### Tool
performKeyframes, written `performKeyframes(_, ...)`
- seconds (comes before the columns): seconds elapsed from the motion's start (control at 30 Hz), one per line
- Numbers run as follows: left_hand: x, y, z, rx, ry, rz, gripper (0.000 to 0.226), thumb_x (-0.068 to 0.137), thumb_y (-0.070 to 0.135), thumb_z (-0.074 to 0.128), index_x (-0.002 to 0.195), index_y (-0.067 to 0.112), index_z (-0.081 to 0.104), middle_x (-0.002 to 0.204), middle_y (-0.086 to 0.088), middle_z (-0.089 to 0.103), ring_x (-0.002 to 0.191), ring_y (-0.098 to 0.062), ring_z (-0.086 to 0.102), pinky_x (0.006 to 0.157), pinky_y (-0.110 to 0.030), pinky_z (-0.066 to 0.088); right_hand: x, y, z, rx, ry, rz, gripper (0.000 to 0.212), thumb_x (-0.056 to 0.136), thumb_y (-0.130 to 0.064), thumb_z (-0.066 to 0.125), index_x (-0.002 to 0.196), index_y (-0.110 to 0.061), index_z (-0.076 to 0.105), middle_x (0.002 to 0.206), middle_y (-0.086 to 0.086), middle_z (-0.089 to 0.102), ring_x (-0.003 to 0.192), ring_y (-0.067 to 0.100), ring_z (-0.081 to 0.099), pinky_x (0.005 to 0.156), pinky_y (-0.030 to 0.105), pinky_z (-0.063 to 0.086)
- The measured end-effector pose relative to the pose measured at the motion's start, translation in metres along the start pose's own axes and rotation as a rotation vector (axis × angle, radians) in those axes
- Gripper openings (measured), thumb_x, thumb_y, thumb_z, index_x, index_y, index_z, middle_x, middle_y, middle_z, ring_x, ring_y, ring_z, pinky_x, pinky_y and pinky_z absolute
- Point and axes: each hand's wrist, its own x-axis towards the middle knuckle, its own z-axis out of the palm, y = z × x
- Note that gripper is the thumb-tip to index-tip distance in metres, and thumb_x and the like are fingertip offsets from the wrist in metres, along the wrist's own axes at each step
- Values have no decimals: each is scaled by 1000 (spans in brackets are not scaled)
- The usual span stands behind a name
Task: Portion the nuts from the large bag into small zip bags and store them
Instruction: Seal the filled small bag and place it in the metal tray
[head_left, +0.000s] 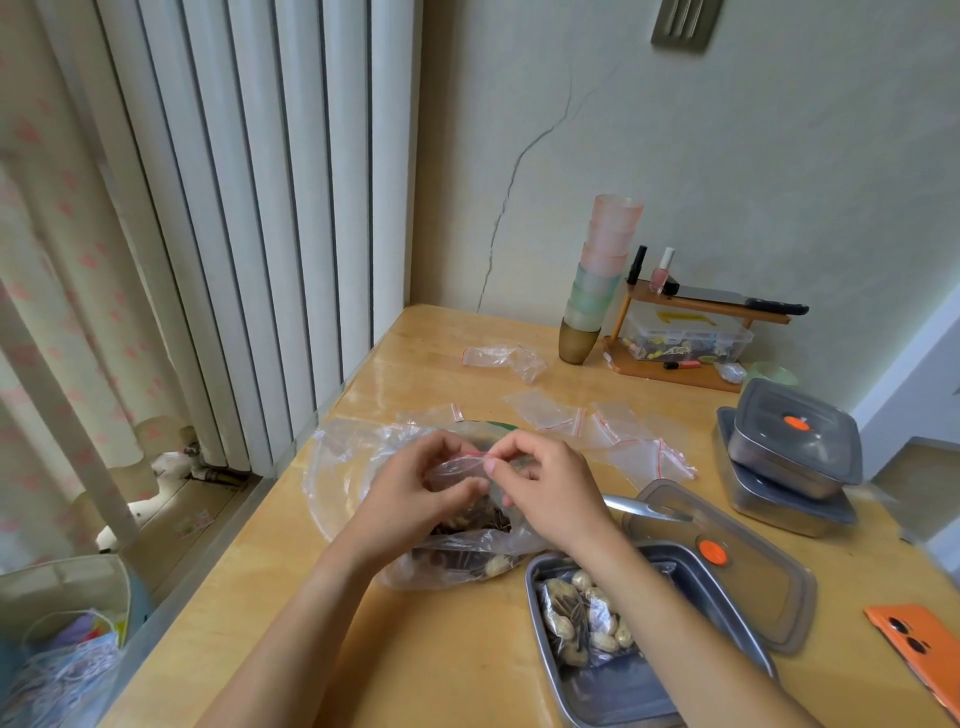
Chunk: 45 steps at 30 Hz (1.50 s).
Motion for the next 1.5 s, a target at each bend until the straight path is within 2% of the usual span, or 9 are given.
performKeyframes(0.13, 2, -2, 0, -76, 17, -19, 8, 93, 18, 77, 91, 11, 73, 80, -13, 74, 73, -21, 70, 73, -40, 57, 0, -1, 0, 77, -38, 33, 8, 97, -24, 70, 89, -20, 70, 60, -12, 65, 55, 7, 65, 57, 13, 44)
performKeyframes(0.27, 1, 1, 0, -142, 1, -17, 14, 94, 17, 75, 88, 4, 75, 75, -6, 71, 71, -12, 63, 68, -23, 51, 5, 4, 2, 176, -76, 60, 7, 97, -23, 69, 91, -19, 70, 66, -2, 68, 57, 12, 64, 64, 27, 50)
performKeyframes(0.4, 1, 2, 0, -216, -9, -28, 17, 92, 17, 75, 89, 0, 76, 74, -6, 68, 70, -10, 59, 68, -18, 48, 7, 9, 3, 276, -94, 84, 9, 99, -17, 66, 93, -12, 68, 61, 6, 62, 52, 11, 57, 57, 17, 41)
performKeyframes(0.9, 2, 1, 1, -254, -20, -47, 17, 91, 20, 77, 92, 3, 74, 81, -14, 71, 75, -17, 63, 74, -28, 52, 4, 1, 7, 218, -103, 62, 12, 100, -20, 60, 88, -18, 60, 57, 0, 59, 56, 13, 55, 64, 31, 43)
performKeyframes(1.0, 1, 1, 4, -243, 30, -38, 13, 92, 21, 76, 92, 8, 74, 84, -17, 72, 77, -21, 65, 76, -41, 53, 2, -1, 8, 168, -80, 36, 12, 98, -22, 64, 87, -21, 62, 57, 1, 60, 55, 12, 57, 61, 29, 44)
performKeyframes(1.13, 1, -2, 8, -143, 130, 8, 10, 93, 18, 75, 84, 15, 73, 82, -21, 69, 72, -18, 60, 70, -39, 50, 0, -5, 8, 112, -44, 2, 10, 97, -19, 66, 88, -16, 65, 58, -8, 61, 53, 9, 61, 57, 21, 46)
performKeyframes(1.27, 1, -2, 10, -24, 190, 49, 12, 91, 11, 73, 81, 16, 71, 67, -2, 62, 62, -9, 52, 62, -23, 44, -2, -6, 10, 84, -19, -6, 10, 98, -21, 67, 88, -19, 65, 57, -9, 63, 50, 5, 59, 54, 18, 44)
performKeyframes(1.37, 1, -2, 11, 62, 216, 64, 11, 88, 11, 74, 79, 15, 68, 64, 4, 57, 60, -6, 47, 58, -19, 41, -4, -8, 11, 46, -16, -14, 12, 98, -23, 66, 87, -22, 64, 59, 6, 66, 46, 4, 56, 53, 21, 44)
performKeyframes(1.5, 1, -3, 12, 122, 219, 89, 11, 86, 21, 73, 78, 19, 66, 60, 14, 52, 57, -3, 44, 57, -17, 37, -4, -8, 12, 19, -13, -23, 12, 99, -23, 65, 87, -23, 63, 60, 8, 66, 47, 5, 57, 57, 28, 46)
